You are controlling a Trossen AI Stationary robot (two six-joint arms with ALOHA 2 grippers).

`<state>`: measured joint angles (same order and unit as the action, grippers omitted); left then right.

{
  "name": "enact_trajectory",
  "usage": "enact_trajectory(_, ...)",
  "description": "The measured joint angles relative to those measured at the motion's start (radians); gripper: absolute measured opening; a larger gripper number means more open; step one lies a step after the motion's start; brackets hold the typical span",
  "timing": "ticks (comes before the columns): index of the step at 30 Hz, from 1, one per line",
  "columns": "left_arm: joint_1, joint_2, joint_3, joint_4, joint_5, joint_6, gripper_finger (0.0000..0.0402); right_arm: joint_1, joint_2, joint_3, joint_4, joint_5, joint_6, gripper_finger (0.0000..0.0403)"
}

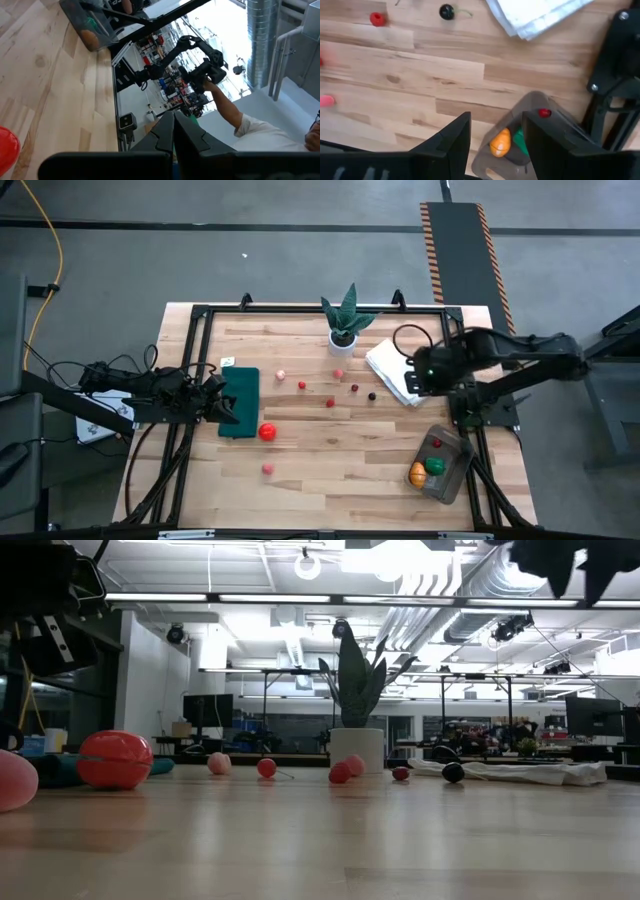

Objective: Pick and placing Produce into tupperware
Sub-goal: Put the black cherry into the black bin

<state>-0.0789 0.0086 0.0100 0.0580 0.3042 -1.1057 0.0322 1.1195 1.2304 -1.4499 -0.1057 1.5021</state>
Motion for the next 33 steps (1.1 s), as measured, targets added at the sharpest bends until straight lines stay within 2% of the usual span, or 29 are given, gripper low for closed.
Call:
enact_trajectory(17,0.000,0.000,0.000,0.000,0.002,0.000,0.0001,-0.202,0.148,0.005,0.066,-0.068,-0.295,0.0167)
enact_trajectory(28,0.000,0.000,0.000,0.000,0.002,0.000,0.0001,-0.308,0.331,0.203,0.025,-0.004,-0.519,0.0167)
enact_trajectory(33,0.000,0.000,0.000,0.000,-0.001,0.011,0.0001,-0.328,0.405,0.232,0.026,0.007,-0.590,0.0167)
